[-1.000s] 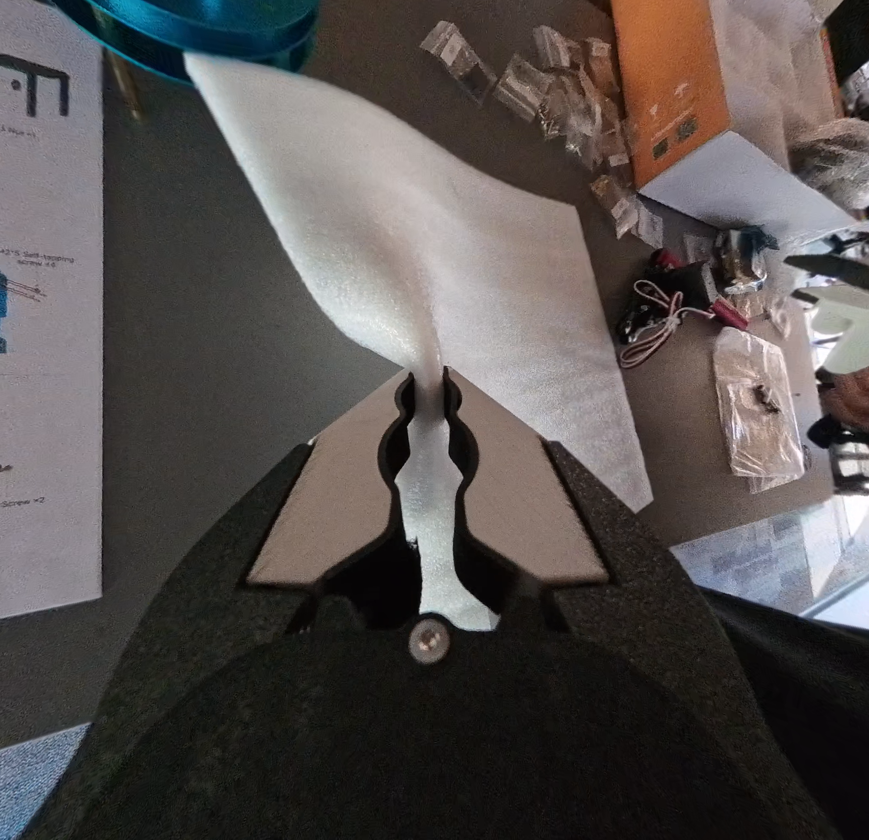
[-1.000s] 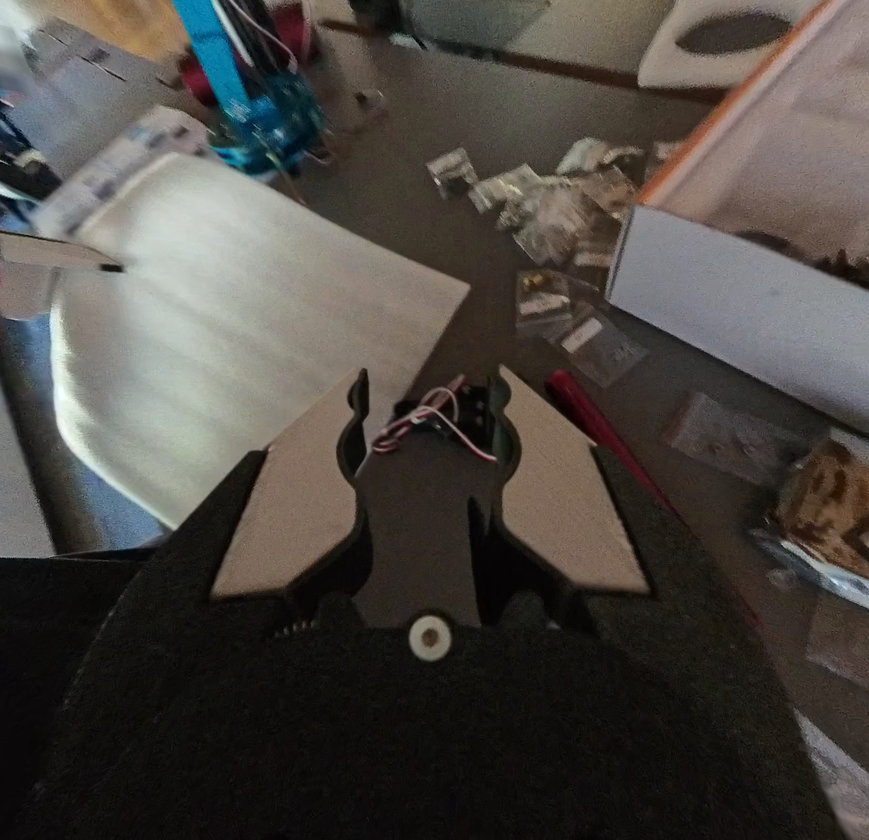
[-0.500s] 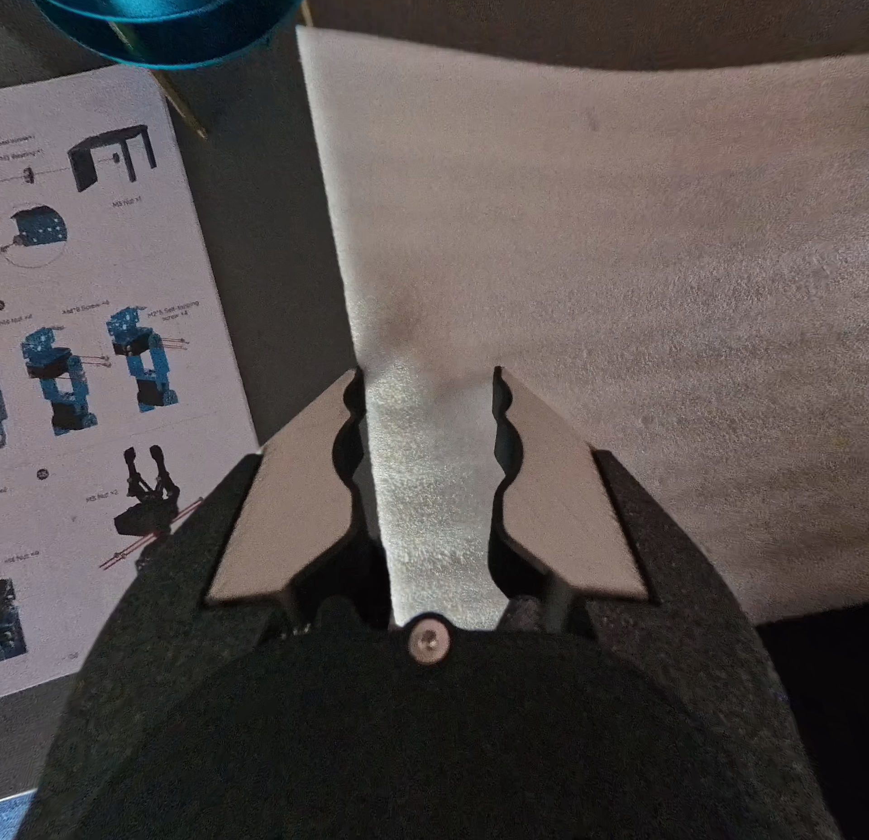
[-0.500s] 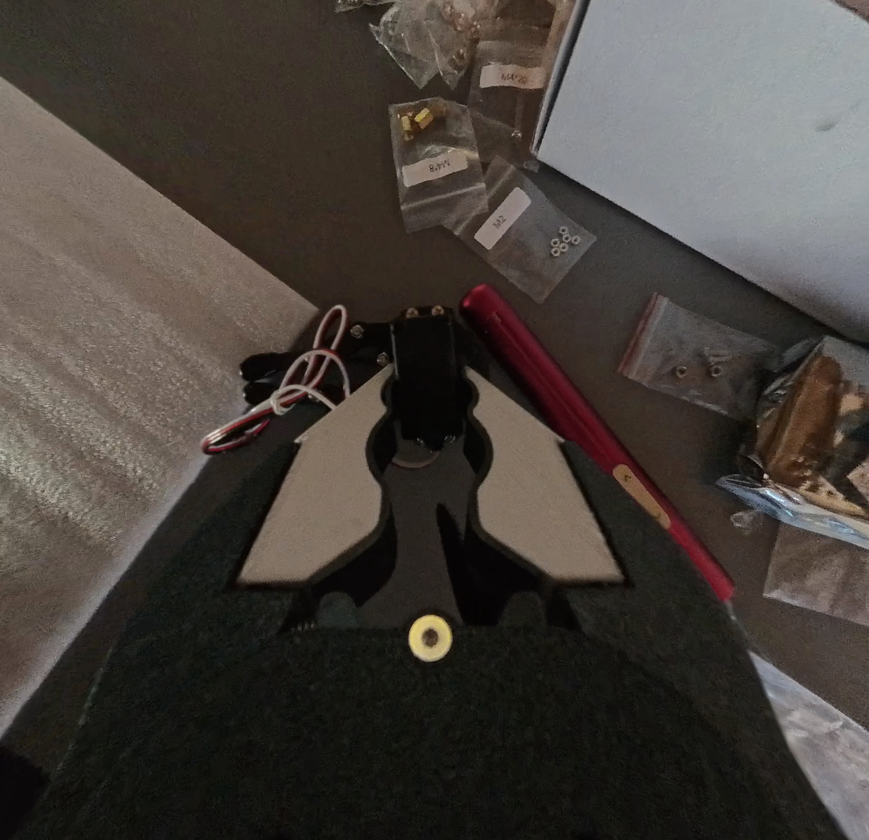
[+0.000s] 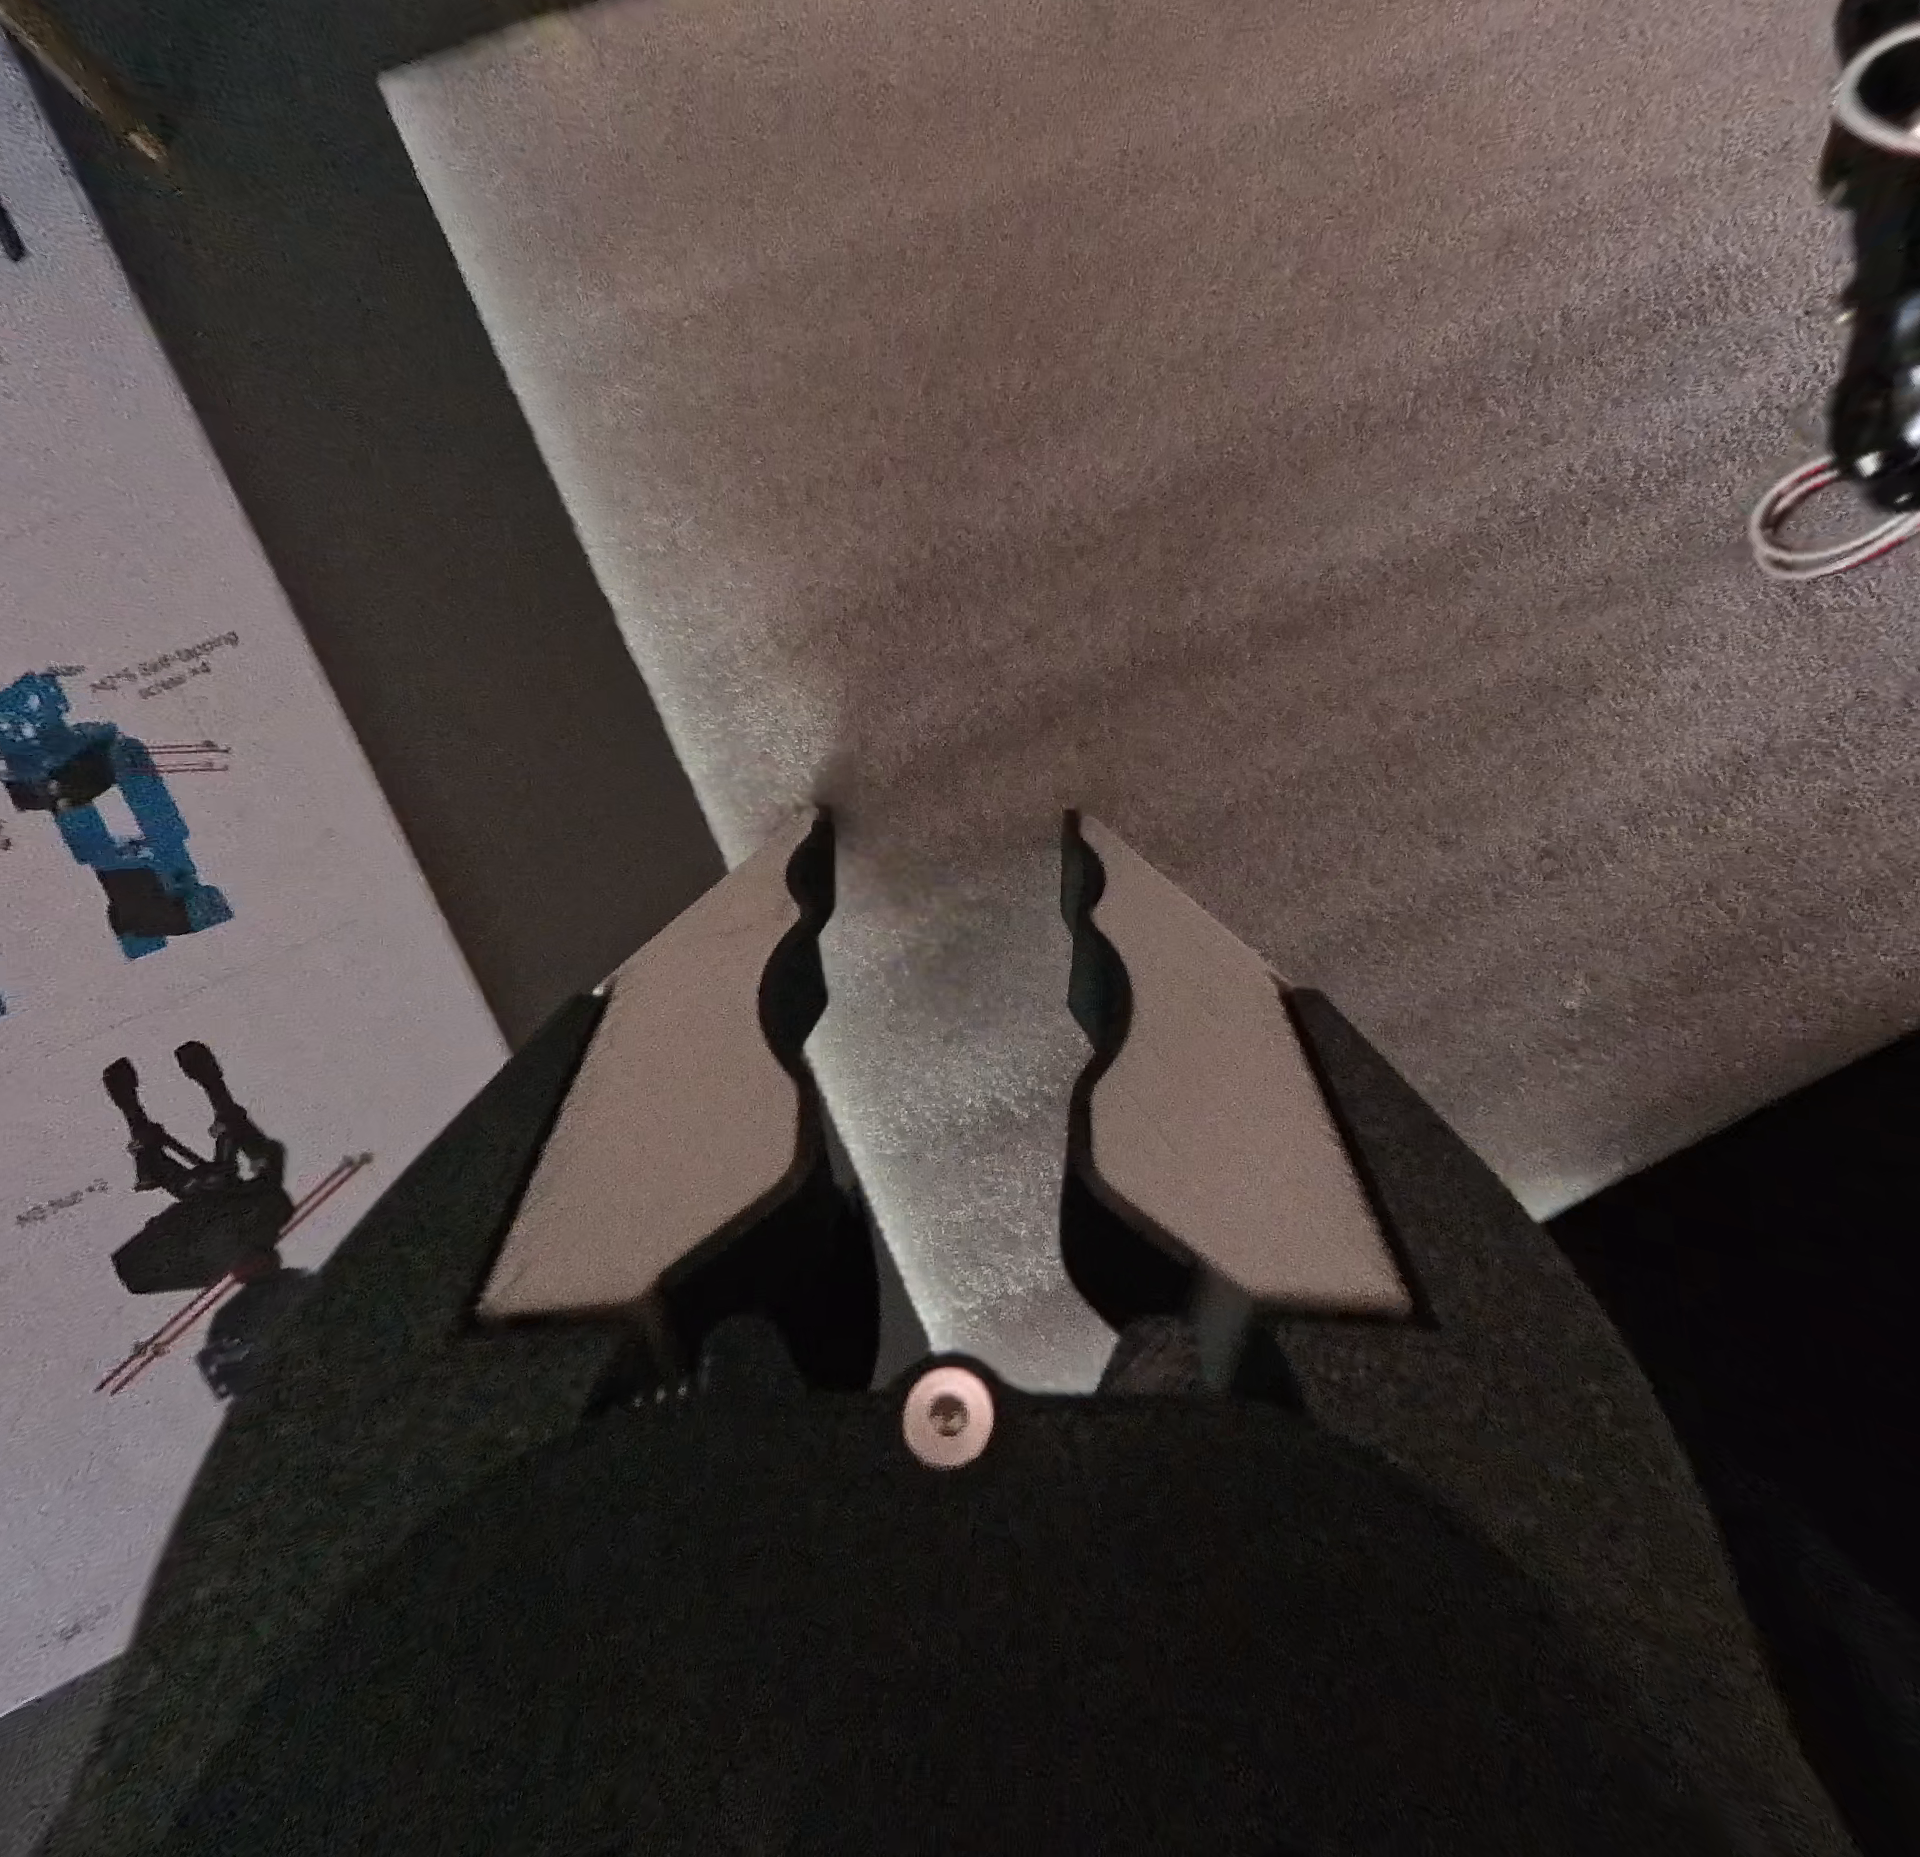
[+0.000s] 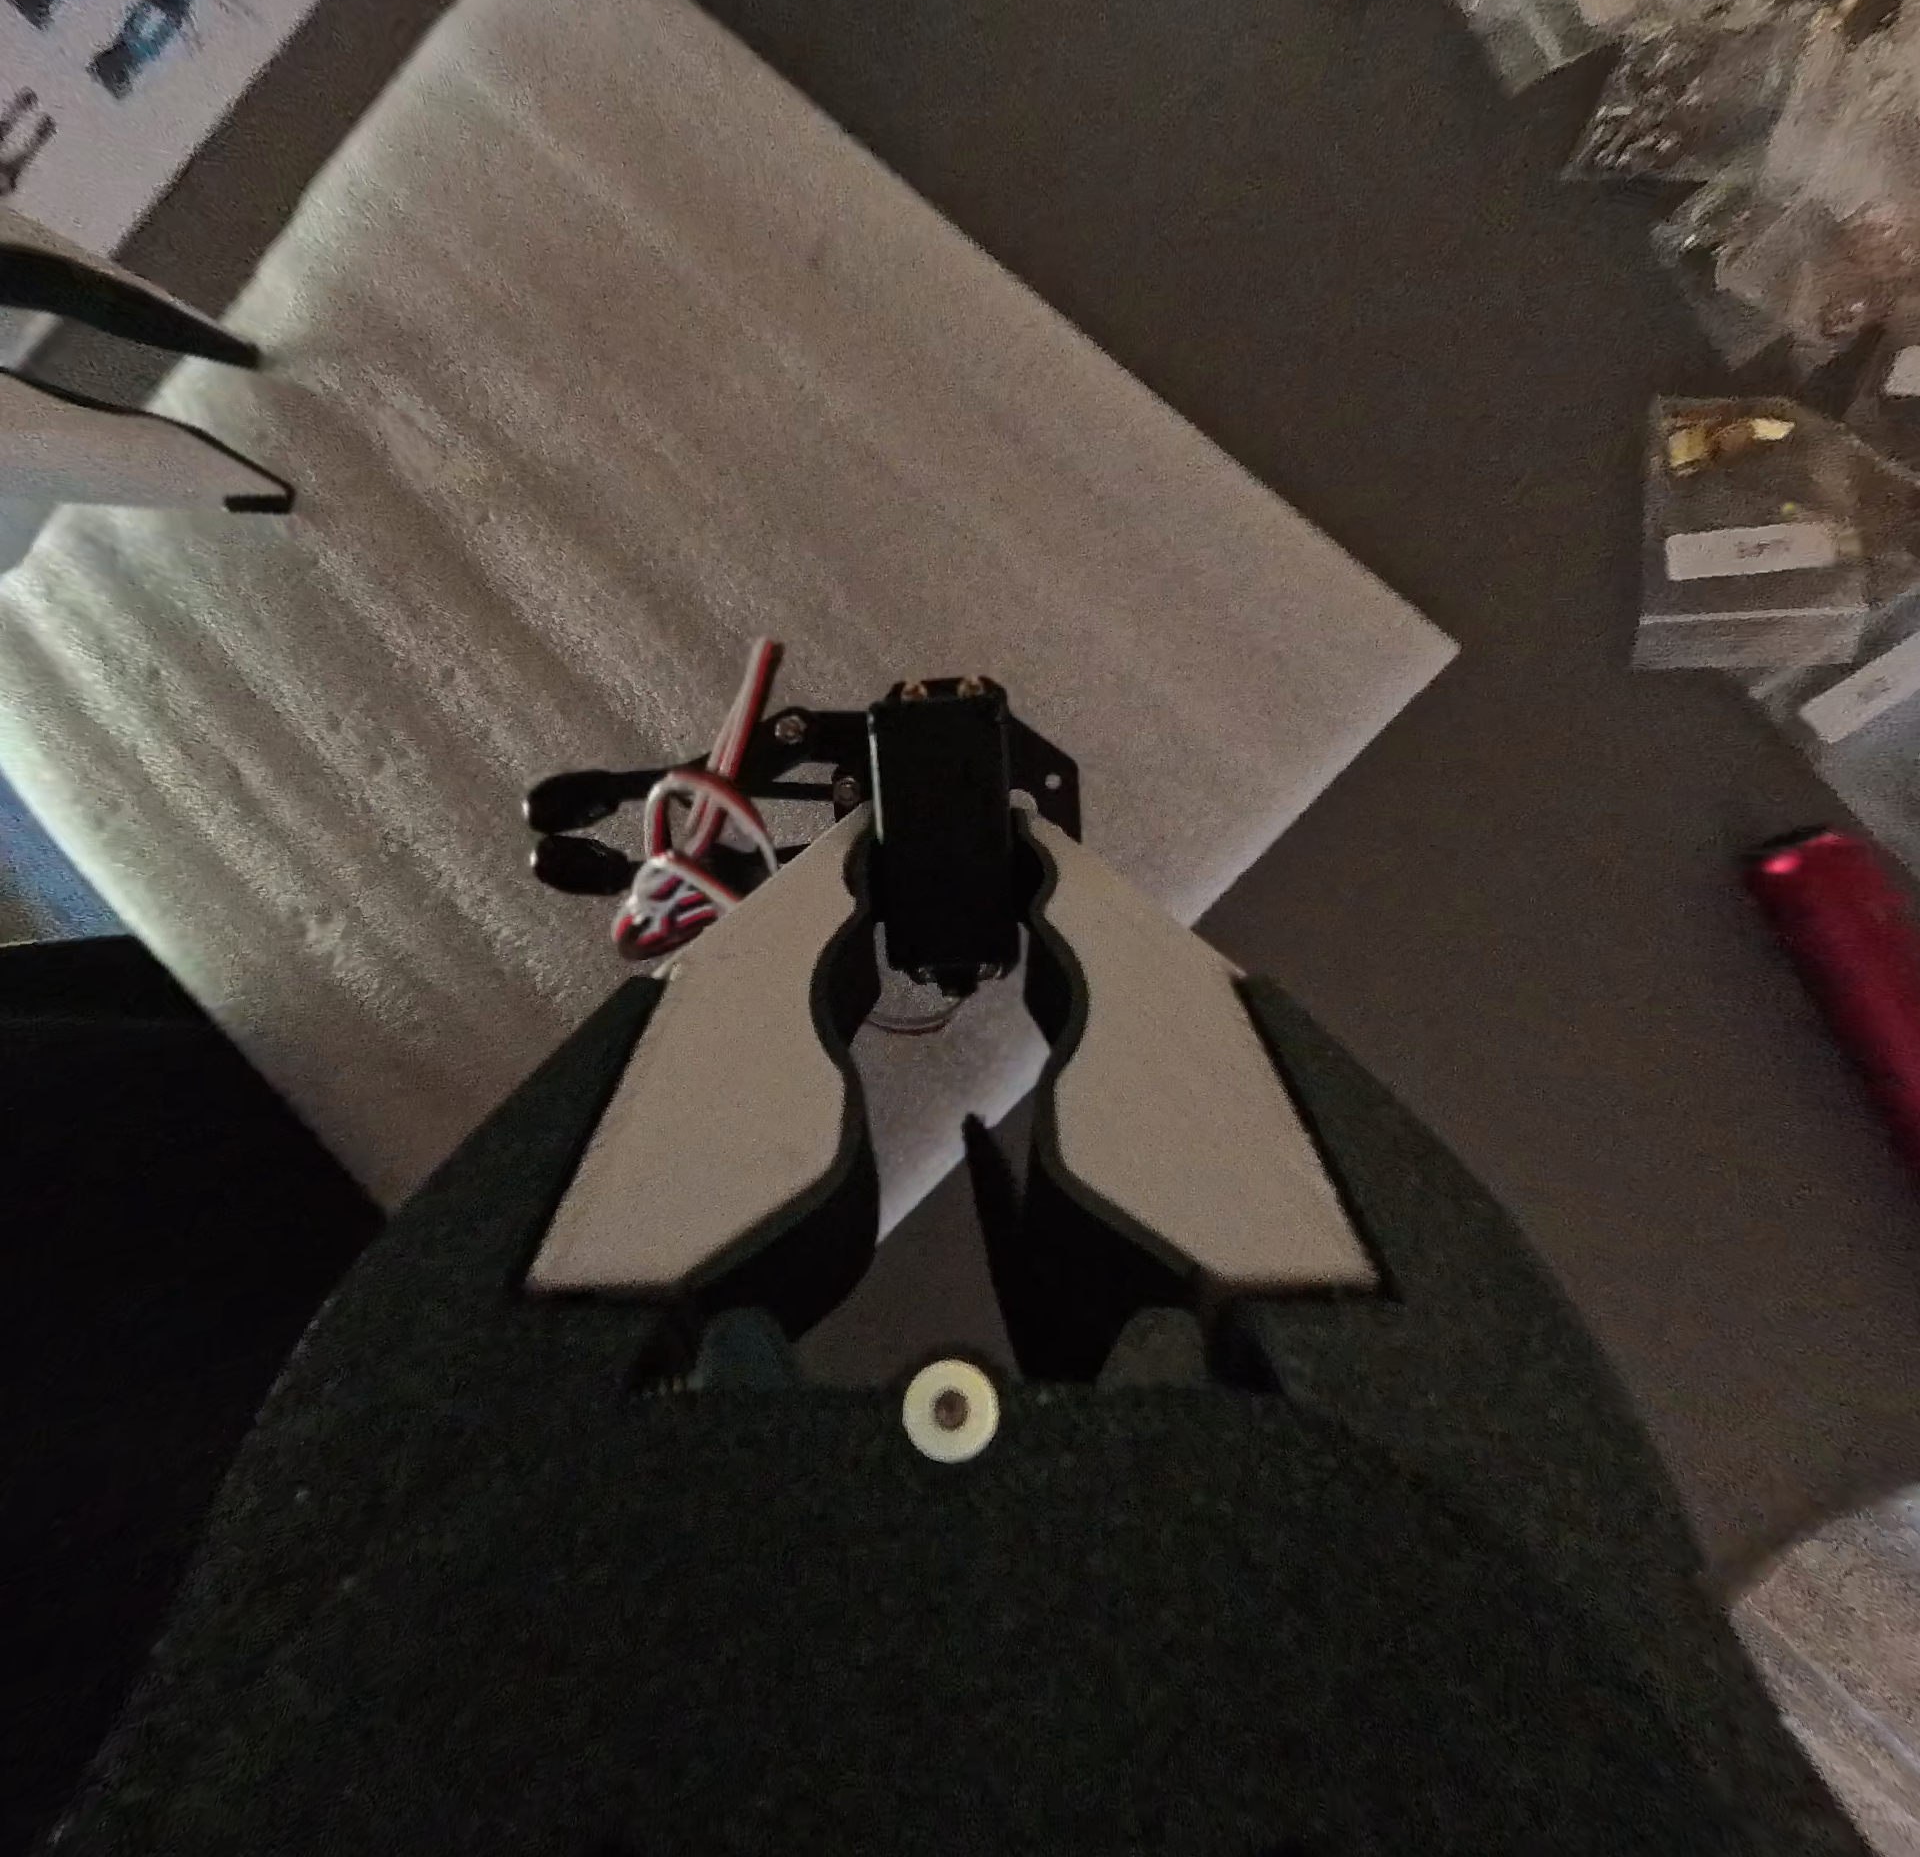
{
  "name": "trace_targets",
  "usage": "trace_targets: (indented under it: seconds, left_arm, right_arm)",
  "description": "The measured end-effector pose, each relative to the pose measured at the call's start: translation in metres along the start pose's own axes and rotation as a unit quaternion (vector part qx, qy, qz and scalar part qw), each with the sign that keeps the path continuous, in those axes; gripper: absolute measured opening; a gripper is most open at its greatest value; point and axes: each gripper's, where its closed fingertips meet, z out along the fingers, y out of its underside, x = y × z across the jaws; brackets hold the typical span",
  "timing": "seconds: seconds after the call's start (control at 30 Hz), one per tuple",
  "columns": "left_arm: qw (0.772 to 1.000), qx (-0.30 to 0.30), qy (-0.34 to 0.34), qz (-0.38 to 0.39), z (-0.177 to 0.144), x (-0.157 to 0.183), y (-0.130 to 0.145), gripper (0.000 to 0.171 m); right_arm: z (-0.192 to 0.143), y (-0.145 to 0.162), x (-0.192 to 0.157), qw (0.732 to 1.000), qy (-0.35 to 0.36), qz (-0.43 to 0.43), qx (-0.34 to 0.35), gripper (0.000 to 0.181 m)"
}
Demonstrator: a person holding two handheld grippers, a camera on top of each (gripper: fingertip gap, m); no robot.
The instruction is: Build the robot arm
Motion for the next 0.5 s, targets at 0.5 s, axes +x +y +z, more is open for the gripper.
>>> trace_targets:
  seconds: [0.5]
  left_arm:
    - [0.999, 0.04, 0.012, 0.015, 0.029, 0.06, -0.049, 0.044]
  right_arm:
    - [-0.002, 0.017, 0.088, 0.997, 0.064, 0.008, -0.042, 0.021]
